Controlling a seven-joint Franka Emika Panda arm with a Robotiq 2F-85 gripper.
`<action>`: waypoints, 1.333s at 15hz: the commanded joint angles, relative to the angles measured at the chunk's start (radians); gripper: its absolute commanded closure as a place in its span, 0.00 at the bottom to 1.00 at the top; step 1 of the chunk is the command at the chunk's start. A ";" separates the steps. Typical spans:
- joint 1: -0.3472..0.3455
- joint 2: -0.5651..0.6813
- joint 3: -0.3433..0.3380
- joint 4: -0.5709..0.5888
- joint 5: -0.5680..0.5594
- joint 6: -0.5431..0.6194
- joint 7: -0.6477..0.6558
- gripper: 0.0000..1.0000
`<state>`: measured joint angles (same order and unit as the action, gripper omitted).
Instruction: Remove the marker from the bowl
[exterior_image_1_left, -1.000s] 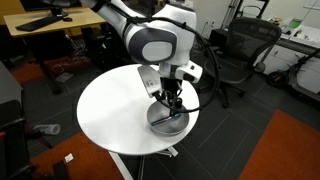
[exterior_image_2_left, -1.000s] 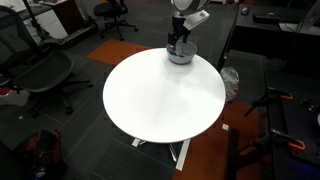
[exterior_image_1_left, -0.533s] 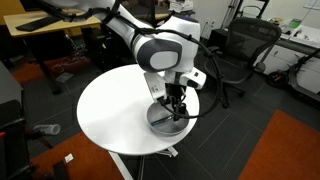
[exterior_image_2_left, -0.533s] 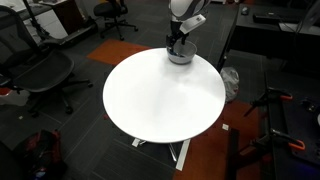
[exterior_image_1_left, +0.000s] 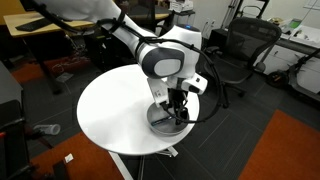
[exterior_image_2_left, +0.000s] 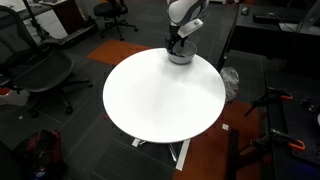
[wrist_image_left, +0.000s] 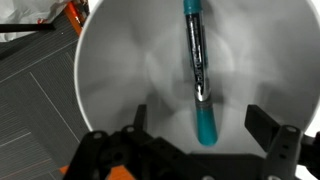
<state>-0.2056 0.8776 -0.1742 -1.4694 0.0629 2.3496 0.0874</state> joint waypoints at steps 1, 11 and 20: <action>0.002 0.028 -0.009 0.046 -0.013 -0.034 0.038 0.00; 0.004 0.046 -0.012 0.059 -0.016 -0.039 0.038 0.80; 0.029 -0.032 -0.023 -0.018 -0.019 -0.040 0.080 0.95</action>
<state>-0.2004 0.9075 -0.1800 -1.4395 0.0613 2.3414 0.1133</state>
